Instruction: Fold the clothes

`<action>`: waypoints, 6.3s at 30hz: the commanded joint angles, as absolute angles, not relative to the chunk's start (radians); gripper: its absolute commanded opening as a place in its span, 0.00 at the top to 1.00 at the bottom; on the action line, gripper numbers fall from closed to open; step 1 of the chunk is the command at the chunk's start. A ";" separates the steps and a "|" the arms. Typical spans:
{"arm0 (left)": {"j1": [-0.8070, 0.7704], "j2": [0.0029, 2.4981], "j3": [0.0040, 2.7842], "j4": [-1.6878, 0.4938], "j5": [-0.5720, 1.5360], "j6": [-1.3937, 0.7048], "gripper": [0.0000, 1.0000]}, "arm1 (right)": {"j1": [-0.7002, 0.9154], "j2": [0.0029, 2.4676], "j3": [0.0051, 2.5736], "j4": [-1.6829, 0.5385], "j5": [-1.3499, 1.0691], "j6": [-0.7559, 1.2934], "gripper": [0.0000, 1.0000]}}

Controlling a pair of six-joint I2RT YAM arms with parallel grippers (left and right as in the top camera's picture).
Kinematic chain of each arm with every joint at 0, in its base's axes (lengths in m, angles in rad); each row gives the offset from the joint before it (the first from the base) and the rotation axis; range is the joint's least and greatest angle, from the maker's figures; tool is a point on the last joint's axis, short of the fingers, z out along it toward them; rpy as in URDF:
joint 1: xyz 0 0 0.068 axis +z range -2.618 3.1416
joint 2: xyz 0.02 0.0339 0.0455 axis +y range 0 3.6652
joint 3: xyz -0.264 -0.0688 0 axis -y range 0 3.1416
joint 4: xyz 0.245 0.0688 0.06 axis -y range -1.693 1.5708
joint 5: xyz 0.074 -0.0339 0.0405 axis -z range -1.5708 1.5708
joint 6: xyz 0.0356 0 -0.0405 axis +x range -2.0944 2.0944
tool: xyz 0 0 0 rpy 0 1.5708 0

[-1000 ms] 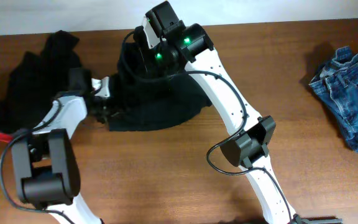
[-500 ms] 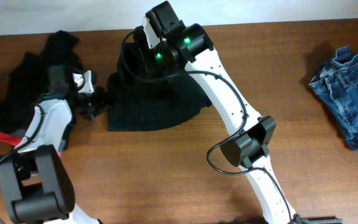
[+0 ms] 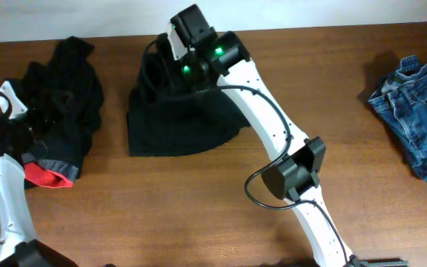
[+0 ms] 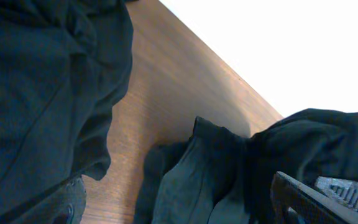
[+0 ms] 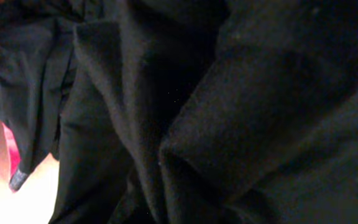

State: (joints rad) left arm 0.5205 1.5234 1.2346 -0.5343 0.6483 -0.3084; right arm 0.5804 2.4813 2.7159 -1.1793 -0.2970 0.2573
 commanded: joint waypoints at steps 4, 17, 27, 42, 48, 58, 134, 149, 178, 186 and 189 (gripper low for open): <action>0.517 1.510 1.246 -0.539 0.673 -0.318 0.05 | 0.684 2.445 2.568 -1.085 -0.302 0.187 0.87; 0.469 1.511 1.245 -0.540 0.631 -0.317 0.10 | 0.647 2.382 2.543 -1.068 -0.308 0.173 0.01; 0.202 1.541 1.245 -0.481 0.523 -0.313 0.95 | 0.479 2.305 2.612 -1.158 -0.304 0.269 0.36; -0.069 1.680 1.245 -0.258 0.418 -0.373 0.99 | 0.430 2.333 2.267 -0.974 -0.459 0.302 0.96; -0.069 1.816 1.245 -0.077 0.475 -0.430 0.99 | 0.430 2.336 2.168 -0.824 -0.509 0.326 0.96; -0.069 2.009 1.245 -0.120 0.474 -0.471 0.99 | 0.430 2.398 2.143 -0.788 -0.509 0.376 0.96; 0.091 2.063 1.187 -0.602 0.393 -0.282 0.99 | 0.485 2.653 2.062 -0.913 -0.961 0.138 0.75; 0.092 2.063 1.195 -0.463 0.539 -0.286 0.60 | 0.289 2.580 2.203 -0.977 -0.926 0.137 0.96; 0.093 2.063 1.232 -0.401 0.535 -0.332 0.58 | -0.076 2.523 3.142 -1.496 -0.477 0.271 0.96; 0.092 2.063 1.232 -0.405 0.535 -0.332 0.58 | -0.171 2.516 3.142 -1.473 -0.469 0.360 0.96; 0.092 2.063 1.232 -0.405 0.535 -0.332 0.58 | -0.210 2.509 3.142 -1.460 -0.451 0.384 0.96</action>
State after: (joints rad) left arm 0.0967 2.0514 1.2453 -0.3889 0.5755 -0.3218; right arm -0.1642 2.5816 3.1065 -1.4876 -0.4633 0.3416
